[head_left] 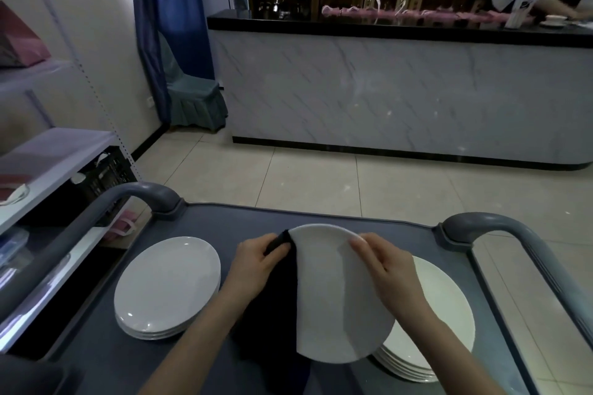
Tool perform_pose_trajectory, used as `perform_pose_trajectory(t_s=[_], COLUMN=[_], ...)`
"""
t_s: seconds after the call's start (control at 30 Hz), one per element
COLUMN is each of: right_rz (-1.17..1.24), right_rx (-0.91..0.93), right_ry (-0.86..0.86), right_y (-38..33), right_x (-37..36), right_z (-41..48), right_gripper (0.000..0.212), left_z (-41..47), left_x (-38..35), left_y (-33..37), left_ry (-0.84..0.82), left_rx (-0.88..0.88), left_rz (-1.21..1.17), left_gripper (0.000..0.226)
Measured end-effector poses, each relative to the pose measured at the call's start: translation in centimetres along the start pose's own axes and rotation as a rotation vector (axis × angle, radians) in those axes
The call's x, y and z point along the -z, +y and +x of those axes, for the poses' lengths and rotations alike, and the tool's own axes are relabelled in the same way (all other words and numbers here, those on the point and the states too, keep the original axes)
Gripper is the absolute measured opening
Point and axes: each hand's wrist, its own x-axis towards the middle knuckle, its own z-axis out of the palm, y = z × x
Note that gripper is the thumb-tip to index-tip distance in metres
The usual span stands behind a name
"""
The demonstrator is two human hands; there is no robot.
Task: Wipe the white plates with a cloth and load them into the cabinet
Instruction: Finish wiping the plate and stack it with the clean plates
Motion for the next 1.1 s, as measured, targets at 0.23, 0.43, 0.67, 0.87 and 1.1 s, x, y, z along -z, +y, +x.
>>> perform_pose_trajectory(t_s=[0.23, 0.43, 0.67, 0.87, 1.1], right_rz=[-0.092, 0.173, 0.271, 0.285, 0.458], right_rx=[0.136, -0.112, -0.277, -0.282, -0.268], right_ry=[-0.093, 0.189, 0.23, 0.159, 0.408], right_y=[-1.0, -0.1, 0.9, 0.1, -1.7], right_x=[-0.6, -1.0, -0.9, -0.5, -1.1], right_z=[0.8, -0.4, -1.0, -0.5, 0.0], right_gripper=[0.028, 0.024, 0.023, 0.022, 0.026], left_z=[0.3, -1.1, -3.3, -3.2, -2.9], left_x=[-1.0, -1.2, -1.5, -1.1, -1.5], left_y=[2.0, 0.3, -0.5, -0.1, 0.5], left_ry=[-0.033, 0.233, 0.188, 0.155, 0.289], left_rx=[-0.147, 0.018, 0.015, 0.016, 0.158], left_rz=[0.137, 0.027, -0.091, -0.154, -0.405], left_gripper=[0.033, 0.029, 0.025, 0.007, 0.017])
